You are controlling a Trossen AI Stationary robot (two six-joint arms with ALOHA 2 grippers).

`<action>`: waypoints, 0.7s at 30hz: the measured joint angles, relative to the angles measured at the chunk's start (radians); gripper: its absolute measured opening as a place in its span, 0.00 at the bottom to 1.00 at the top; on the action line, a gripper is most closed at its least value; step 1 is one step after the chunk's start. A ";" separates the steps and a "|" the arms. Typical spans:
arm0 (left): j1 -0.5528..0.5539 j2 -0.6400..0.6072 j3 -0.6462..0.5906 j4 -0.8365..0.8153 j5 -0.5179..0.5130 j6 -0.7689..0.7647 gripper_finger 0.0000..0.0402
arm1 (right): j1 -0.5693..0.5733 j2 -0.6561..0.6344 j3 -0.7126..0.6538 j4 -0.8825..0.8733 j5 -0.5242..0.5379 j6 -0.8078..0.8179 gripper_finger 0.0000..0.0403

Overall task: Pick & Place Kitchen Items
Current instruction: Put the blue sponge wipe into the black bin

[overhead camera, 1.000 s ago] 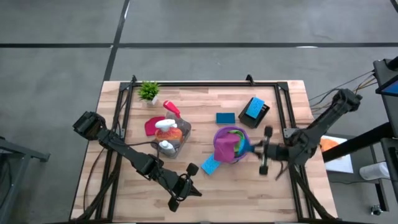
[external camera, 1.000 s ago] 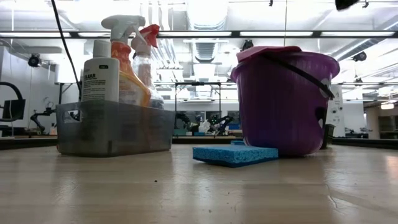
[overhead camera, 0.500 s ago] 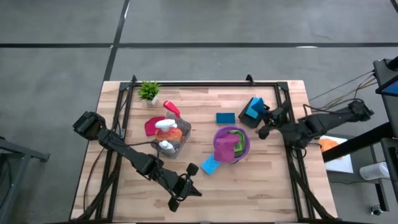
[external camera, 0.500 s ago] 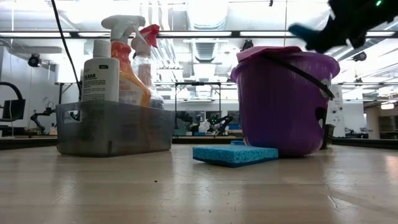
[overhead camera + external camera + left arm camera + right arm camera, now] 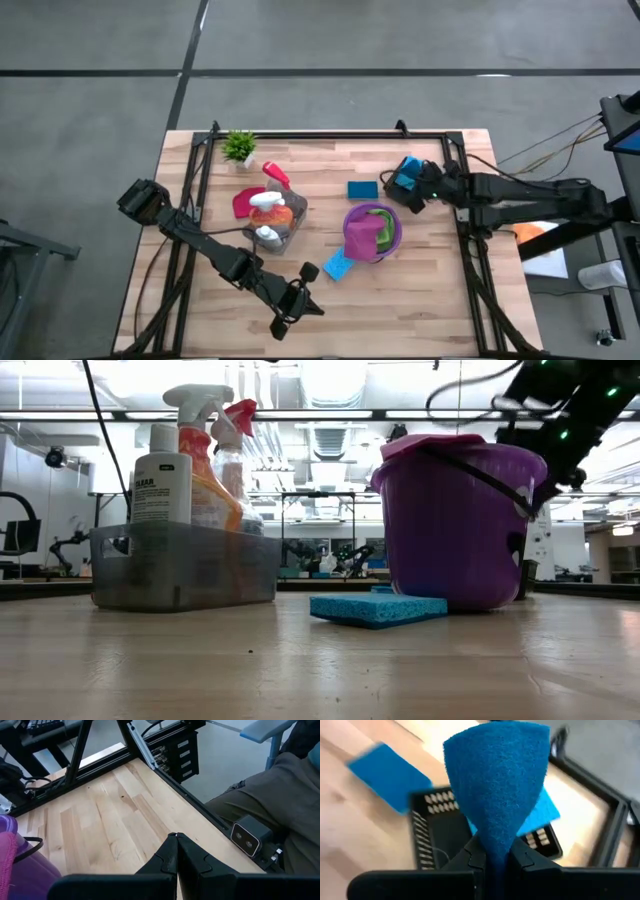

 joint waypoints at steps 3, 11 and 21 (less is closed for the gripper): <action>0.000 0.000 0.000 -0.001 0.000 0.000 0.00 | -0.074 0.056 0.000 0.000 -0.041 -0.021 0.06; 0.000 0.000 0.000 -0.004 0.000 -0.001 0.00 | -0.200 0.195 0.000 0.028 -0.053 -0.086 0.06; 0.000 0.000 0.000 -0.005 0.000 -0.003 0.00 | -0.228 0.347 0.065 0.096 -0.055 -0.160 0.06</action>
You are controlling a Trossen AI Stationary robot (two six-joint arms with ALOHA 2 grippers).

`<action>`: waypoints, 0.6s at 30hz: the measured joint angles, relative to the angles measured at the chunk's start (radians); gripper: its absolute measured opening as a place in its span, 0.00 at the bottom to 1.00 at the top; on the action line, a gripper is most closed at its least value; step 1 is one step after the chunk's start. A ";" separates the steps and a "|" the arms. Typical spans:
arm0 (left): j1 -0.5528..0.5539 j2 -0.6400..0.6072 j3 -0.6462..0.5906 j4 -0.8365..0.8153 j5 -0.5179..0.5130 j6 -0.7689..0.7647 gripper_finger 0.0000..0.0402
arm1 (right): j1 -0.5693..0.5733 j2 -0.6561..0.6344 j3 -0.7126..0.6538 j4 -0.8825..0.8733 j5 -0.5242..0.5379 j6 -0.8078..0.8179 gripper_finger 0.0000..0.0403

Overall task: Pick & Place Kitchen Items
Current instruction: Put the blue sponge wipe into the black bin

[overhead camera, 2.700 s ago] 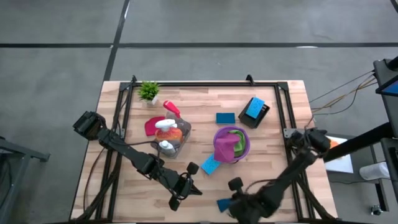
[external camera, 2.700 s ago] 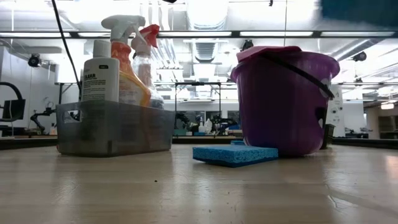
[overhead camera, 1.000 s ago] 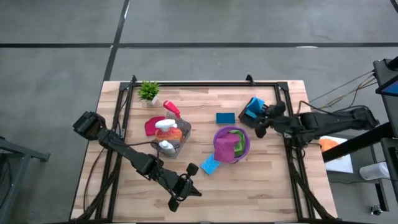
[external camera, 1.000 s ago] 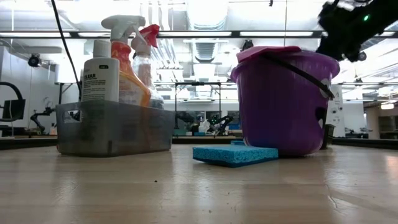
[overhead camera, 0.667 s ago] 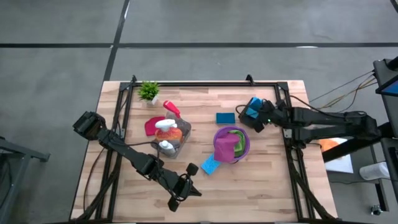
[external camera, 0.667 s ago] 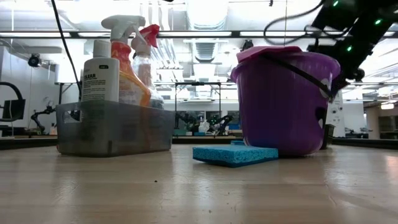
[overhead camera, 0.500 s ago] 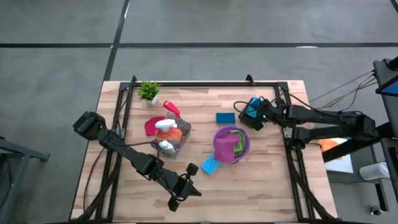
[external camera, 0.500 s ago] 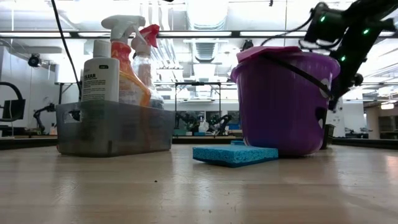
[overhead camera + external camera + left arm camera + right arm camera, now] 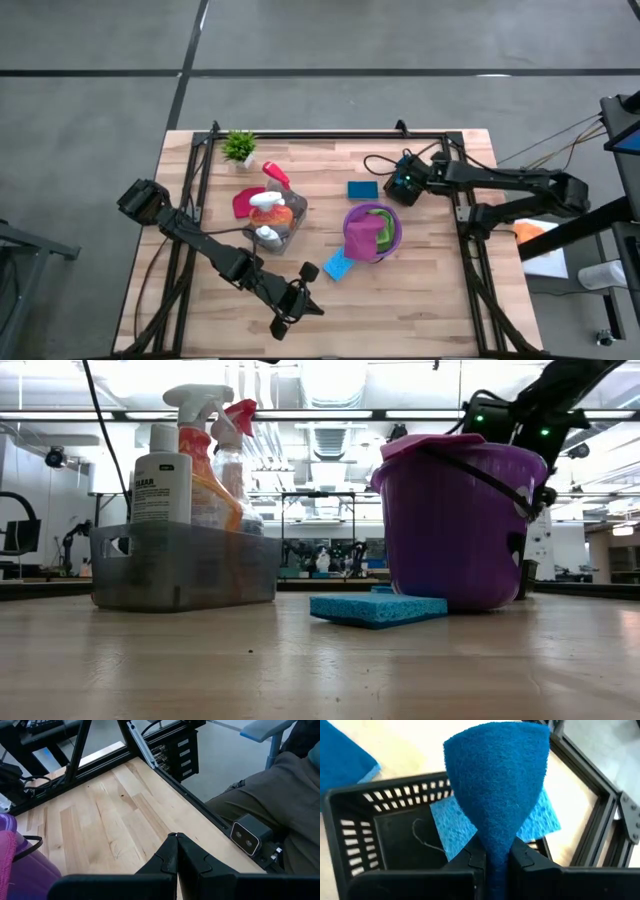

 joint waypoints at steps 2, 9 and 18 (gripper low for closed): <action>0.000 0.000 0.000 -0.001 0.000 0.000 0.00 | -0.004 0.032 0.020 0.002 0.000 -0.019 0.06; 0.000 0.000 0.000 -0.010 0.000 -0.004 0.00 | -0.007 0.134 0.057 0.012 -0.006 -0.049 0.06; 0.000 0.000 0.000 -0.019 0.000 -0.005 0.00 | -0.010 0.198 0.056 0.038 0.018 -0.027 0.36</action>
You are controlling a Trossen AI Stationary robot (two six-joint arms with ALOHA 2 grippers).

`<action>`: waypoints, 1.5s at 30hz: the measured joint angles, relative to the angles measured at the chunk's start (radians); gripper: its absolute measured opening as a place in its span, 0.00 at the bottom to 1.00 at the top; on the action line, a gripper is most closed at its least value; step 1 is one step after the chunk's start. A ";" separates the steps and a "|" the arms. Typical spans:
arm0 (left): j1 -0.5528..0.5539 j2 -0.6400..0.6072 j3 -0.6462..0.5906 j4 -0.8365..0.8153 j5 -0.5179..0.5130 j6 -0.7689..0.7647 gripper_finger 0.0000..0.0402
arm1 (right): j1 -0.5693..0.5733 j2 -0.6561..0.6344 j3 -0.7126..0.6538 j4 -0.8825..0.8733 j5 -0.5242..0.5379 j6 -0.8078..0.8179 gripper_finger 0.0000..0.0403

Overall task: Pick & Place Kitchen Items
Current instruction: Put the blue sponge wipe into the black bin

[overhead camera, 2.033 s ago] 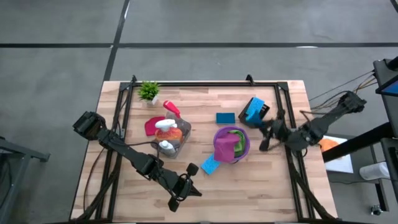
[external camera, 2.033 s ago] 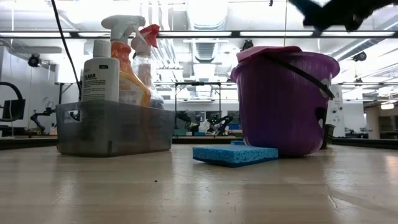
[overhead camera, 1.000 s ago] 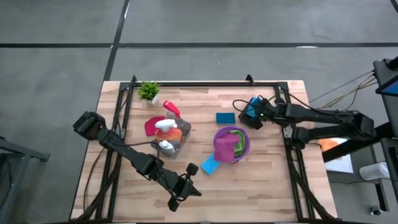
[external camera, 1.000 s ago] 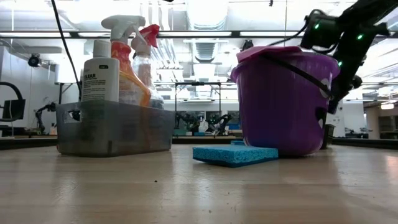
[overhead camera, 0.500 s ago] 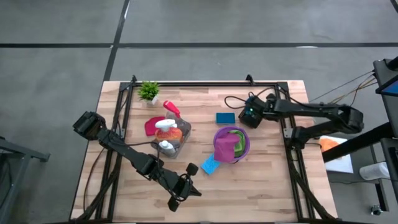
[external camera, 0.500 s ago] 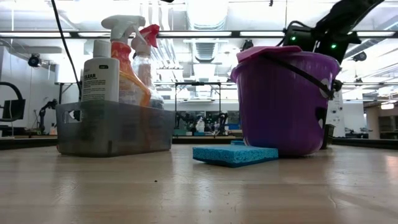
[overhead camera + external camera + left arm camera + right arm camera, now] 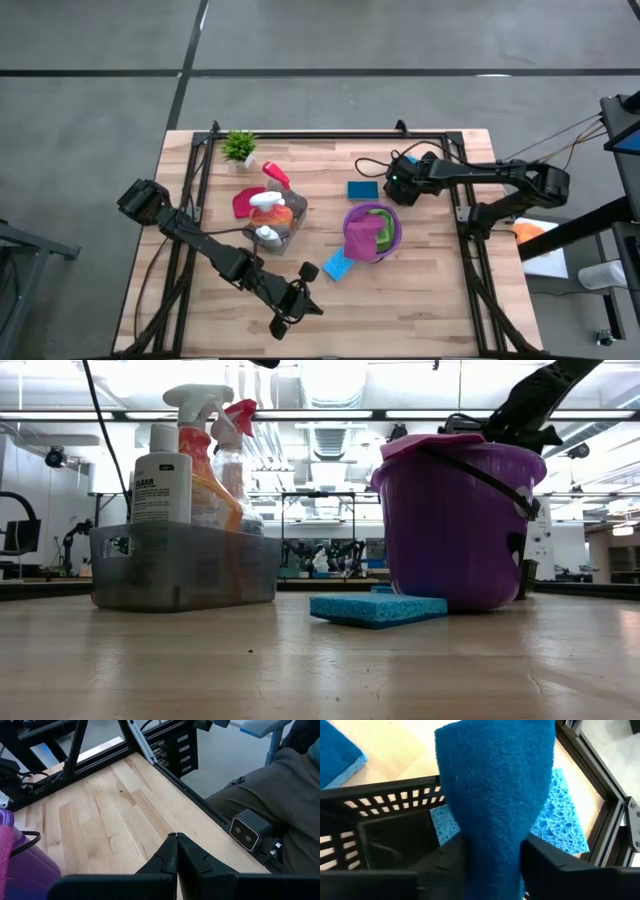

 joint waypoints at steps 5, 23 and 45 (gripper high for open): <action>0.000 0.000 0.000 -0.003 0.000 0.000 0.00 | -0.001 -0.007 0.000 0.003 0.002 0.003 0.57; 0.000 0.000 0.000 -0.004 0.000 -0.003 0.00 | -0.001 -0.075 -0.001 -0.018 -0.007 0.004 0.72; 0.000 0.000 0.000 -0.004 0.000 -0.004 0.00 | -0.001 -0.104 0.007 -0.054 -0.039 -0.003 0.72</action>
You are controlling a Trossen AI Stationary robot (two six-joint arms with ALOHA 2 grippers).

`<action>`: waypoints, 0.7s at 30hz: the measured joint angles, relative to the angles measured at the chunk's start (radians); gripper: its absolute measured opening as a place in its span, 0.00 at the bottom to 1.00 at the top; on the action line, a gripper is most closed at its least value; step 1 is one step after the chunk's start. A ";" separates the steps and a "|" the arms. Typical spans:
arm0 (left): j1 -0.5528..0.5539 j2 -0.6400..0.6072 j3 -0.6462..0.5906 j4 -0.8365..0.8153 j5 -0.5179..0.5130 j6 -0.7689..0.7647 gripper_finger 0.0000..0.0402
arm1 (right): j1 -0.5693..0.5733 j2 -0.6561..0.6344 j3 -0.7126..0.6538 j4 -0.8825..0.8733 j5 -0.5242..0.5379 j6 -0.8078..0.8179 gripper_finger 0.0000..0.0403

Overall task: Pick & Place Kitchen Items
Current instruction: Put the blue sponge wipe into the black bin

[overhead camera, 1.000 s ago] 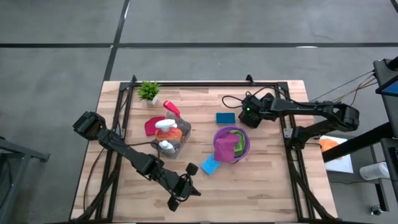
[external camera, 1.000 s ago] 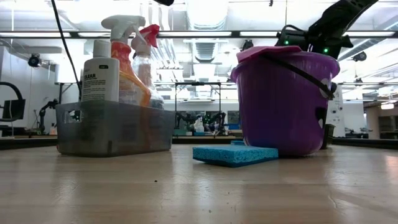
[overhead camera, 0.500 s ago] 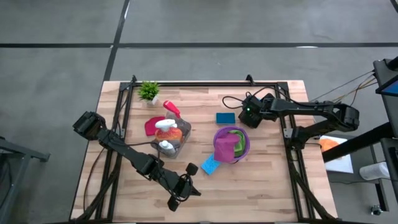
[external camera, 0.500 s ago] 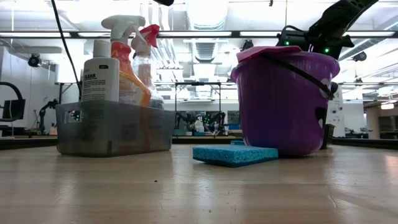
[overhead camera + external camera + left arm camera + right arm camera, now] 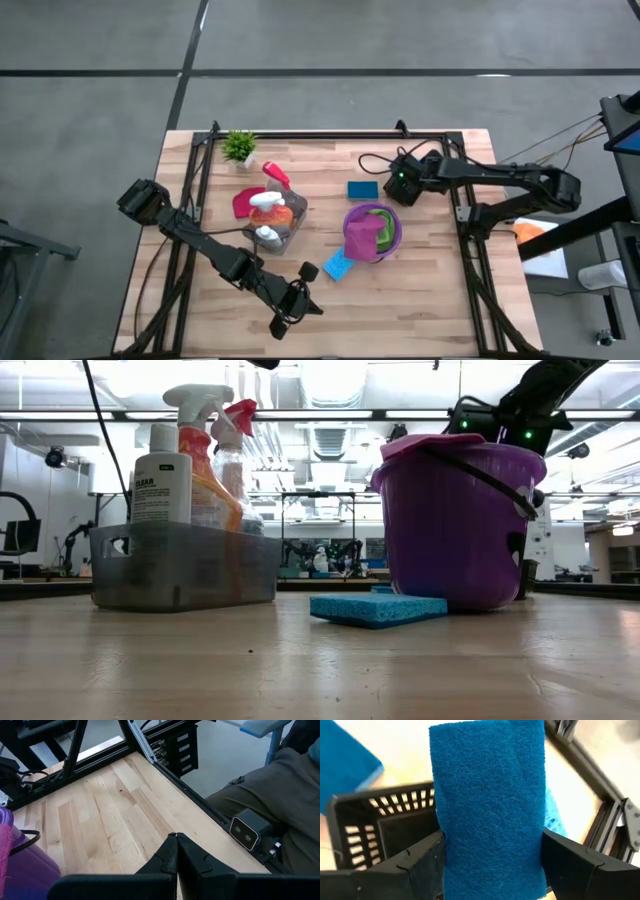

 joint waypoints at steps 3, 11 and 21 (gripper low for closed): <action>0.000 0.000 0.000 0.000 0.000 0.000 0.00 | 0.000 -0.023 0.018 -0.006 0.002 0.000 0.72; 0.000 0.000 0.000 0.000 0.000 -0.001 0.00 | 0.002 -0.044 0.080 -0.093 -0.001 0.016 0.72; -0.001 0.000 0.000 -0.018 0.000 -0.011 0.00 | 0.023 -0.152 0.000 0.142 0.034 0.050 0.72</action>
